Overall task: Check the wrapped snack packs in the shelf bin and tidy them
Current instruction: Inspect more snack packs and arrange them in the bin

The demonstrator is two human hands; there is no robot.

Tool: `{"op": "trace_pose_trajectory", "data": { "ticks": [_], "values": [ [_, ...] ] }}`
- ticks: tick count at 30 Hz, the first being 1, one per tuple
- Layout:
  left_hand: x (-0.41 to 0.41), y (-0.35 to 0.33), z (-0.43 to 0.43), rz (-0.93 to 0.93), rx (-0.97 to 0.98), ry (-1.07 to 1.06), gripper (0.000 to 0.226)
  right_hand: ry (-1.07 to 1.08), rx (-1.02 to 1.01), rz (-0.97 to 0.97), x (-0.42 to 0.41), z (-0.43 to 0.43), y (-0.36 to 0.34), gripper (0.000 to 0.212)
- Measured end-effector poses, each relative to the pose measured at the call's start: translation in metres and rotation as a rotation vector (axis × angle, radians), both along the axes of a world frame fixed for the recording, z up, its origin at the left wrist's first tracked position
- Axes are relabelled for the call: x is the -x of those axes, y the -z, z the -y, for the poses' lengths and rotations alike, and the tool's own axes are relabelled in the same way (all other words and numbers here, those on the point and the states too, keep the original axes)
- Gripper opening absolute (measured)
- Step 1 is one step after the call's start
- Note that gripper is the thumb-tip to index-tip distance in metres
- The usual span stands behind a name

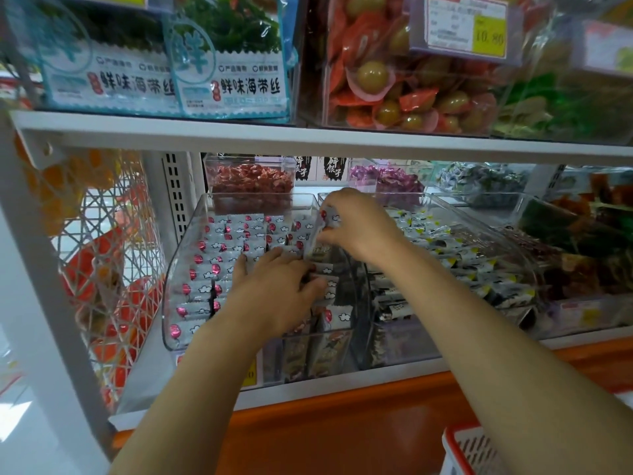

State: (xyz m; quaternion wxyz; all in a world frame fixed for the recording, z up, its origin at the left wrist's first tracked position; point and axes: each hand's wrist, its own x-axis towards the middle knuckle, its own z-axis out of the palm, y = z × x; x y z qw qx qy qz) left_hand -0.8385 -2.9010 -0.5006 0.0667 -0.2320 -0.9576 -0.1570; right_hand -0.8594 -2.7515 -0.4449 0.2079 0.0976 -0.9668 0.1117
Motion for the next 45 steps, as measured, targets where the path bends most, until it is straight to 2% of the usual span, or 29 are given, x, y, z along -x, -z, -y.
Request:
{"op": "trace_pose_trajectory", "data": {
  "ticks": [3,6,8,11,14,16,23,25,29,35,38,41,45],
  "values": [
    [0.0,-0.002,0.007,0.014,0.025,-0.05,0.056,-0.036,-0.192,0.162,0.011,0.007,-0.001,0.041],
    [0.0,-0.002,0.011,0.042,0.04,-0.061,0.06,-0.114,-0.345,0.34,0.019,0.01,0.002,0.021],
    [0.0,-0.002,0.013,0.051,0.039,-0.064,0.06,-0.104,-0.468,0.448,0.023,0.011,0.001,0.033],
    [0.001,-0.002,0.015,0.054,0.024,-0.08,0.056,-0.102,-0.406,0.52,0.029,0.012,-0.006,0.044],
    [0.002,-0.004,0.017,0.064,-0.022,-0.076,0.054,-0.166,-0.098,0.412,0.034,0.007,-0.014,0.039],
    [0.001,-0.005,0.018,0.075,-0.047,-0.071,0.056,-0.141,-0.026,0.287,0.041,0.007,-0.014,0.034],
    [0.0,-0.007,0.022,0.03,-0.068,-0.073,0.048,-0.015,-0.365,0.253,0.064,0.019,0.011,0.01],
    [-0.001,-0.006,0.024,0.013,-0.073,-0.071,0.046,-0.01,-0.366,0.244,0.064,0.02,0.011,0.019],
    [-0.001,-0.008,0.027,0.011,-0.12,-0.061,0.047,-0.042,-0.071,0.186,0.051,0.011,0.002,0.015],
    [-0.003,-0.012,0.029,-0.036,-0.277,-0.094,0.039,-0.001,0.429,-0.197,-0.008,-0.008,0.008,0.007],
    [-0.009,-0.012,0.026,-0.088,-0.384,-0.106,0.034,0.018,0.631,-0.315,-0.037,-0.015,0.014,0.01],
    [-0.015,-0.012,0.024,-0.144,-0.45,-0.107,0.035,0.043,0.869,-0.337,-0.061,-0.02,0.018,0.015],
    [-0.025,-0.015,0.018,-0.052,-0.604,-0.049,0.036,-0.012,1.173,-0.191,-0.079,-0.02,0.023,0.009]
  ]
}}
